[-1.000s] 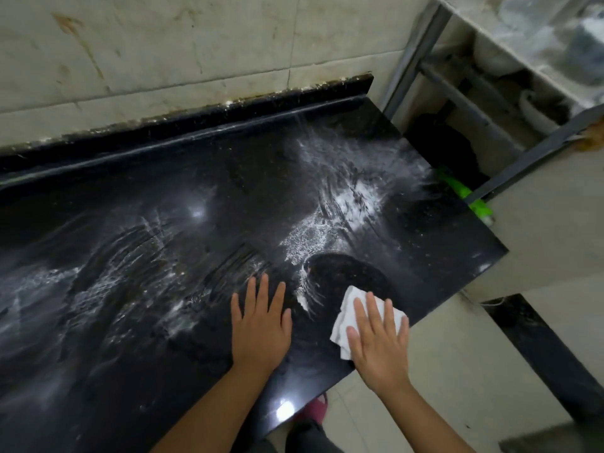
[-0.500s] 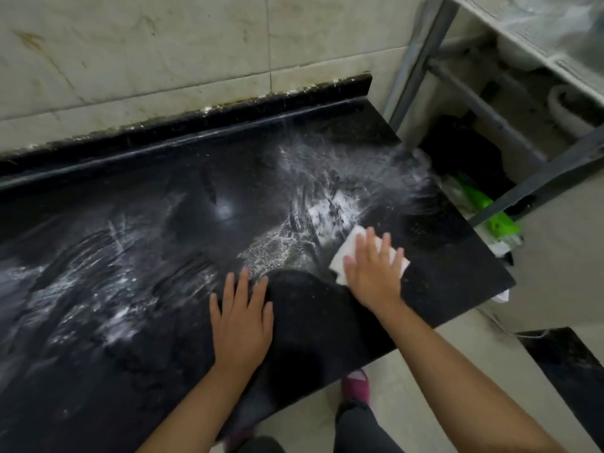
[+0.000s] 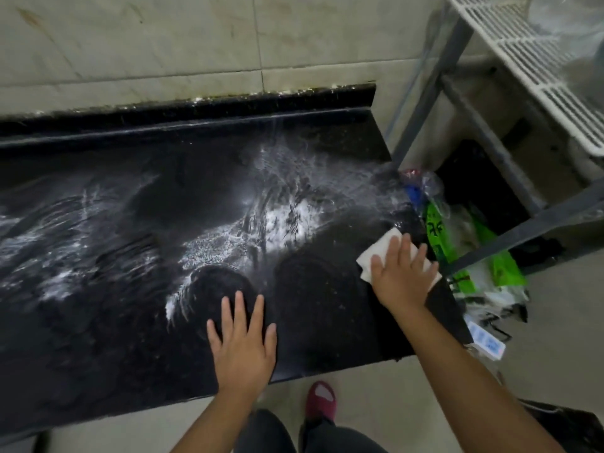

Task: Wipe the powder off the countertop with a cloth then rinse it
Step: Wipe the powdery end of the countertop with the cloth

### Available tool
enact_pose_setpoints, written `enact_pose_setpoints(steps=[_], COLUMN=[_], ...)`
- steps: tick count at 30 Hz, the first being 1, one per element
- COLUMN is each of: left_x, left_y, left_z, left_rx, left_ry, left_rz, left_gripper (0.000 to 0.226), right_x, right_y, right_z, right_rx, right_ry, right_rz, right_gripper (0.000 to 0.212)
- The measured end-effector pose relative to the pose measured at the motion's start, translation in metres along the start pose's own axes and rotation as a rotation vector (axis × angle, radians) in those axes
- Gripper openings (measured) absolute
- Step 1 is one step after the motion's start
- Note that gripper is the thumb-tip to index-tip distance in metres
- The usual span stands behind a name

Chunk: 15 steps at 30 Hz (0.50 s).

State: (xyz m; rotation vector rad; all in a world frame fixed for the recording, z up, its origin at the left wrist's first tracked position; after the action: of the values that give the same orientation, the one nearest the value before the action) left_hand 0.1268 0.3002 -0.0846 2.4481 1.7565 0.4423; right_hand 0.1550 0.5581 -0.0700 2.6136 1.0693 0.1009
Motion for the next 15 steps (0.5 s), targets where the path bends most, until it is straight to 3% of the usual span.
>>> enact_pose_setpoints(steps=[4,7,9,12,15], left_x=[0.001,0.001,0.001,0.002,0.005], left_y=[-0.001,-0.001,-0.002,-0.001,0.000], left_z=[0.001,-0.001,-0.001,-0.001,-0.004], left_rx=[0.029,0.055,0.036,0.040,0.090], left_ry=[-0.019,-0.022,-0.023,-0.029,-0.015], left_rz=[-0.038,-0.035,-0.041,-0.047,-0.027], left_gripper=[0.069,0.069,0.068,0.065,0.053], right_x=[-0.068,-0.055,-0.006,0.065,0.073], right_y=[0.023,0.075,0.086,0.054,0.001], right_z=[0.018,0.039,0.045,0.020,-0.008], right_rx=[0.013,0.009,-0.045,0.011,0.009], right_ry=[0.019,0.043,0.059,0.051,-0.024], right_rz=[-0.303,-0.462,-0.423,-0.231,-0.019], right_gripper=[0.064,0.060,0.054,0.063,0.059])
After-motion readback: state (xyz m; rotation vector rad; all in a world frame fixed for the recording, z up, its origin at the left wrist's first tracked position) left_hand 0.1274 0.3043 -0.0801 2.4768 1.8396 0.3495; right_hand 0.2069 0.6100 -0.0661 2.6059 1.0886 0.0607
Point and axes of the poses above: each hand's wrist, its own y-axis away from the middle knuckle, its own z-axis out of the palm, x = y × z, the point moved 4 cm from there along -y, towards the middle knuckle
